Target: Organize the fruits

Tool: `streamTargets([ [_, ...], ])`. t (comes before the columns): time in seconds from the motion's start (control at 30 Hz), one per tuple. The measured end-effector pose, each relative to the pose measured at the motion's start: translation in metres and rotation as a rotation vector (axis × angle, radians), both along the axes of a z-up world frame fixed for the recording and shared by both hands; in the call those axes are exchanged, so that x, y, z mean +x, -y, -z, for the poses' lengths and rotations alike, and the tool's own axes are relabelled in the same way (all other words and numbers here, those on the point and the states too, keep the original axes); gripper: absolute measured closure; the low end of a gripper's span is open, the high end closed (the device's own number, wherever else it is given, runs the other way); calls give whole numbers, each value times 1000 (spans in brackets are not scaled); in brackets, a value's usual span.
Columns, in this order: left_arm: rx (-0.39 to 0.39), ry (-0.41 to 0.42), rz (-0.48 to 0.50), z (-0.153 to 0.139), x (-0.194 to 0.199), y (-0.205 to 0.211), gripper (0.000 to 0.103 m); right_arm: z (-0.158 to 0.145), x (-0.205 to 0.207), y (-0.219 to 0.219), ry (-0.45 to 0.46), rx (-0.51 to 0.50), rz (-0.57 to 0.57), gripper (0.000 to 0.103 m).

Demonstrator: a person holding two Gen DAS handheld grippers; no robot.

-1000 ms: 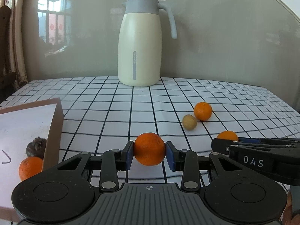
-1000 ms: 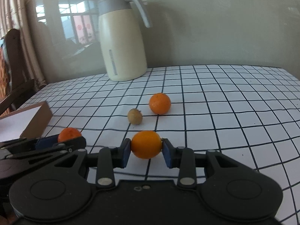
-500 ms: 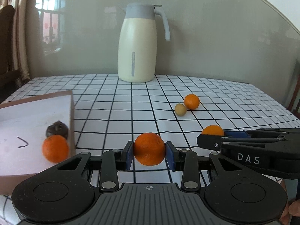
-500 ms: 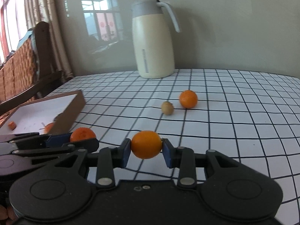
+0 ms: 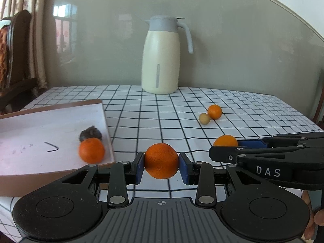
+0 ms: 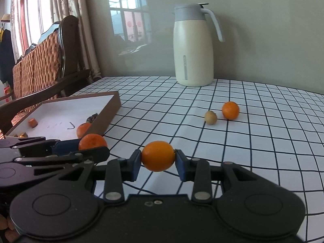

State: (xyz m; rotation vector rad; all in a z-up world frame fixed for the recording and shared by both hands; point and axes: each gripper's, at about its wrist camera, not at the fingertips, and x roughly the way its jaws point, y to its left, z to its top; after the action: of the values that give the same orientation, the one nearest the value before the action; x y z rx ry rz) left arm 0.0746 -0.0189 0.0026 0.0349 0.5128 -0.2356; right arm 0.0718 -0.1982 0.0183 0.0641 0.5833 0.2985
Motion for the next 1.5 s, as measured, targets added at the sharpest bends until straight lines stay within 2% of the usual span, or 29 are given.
streamTargets([
  [0.8, -58, 33, -154, -6, -16, -75, 66, -4, -4, -70, 31, -14, -144, 75],
  [1.1, -88, 66, -216, -13, -20, -102, 66, -14, -3, -85, 68, 22, -170, 75],
  [1.5, -118, 105, -364, -19, -16, -147, 66, -27, 10, -107, 118, 86, -171, 75],
])
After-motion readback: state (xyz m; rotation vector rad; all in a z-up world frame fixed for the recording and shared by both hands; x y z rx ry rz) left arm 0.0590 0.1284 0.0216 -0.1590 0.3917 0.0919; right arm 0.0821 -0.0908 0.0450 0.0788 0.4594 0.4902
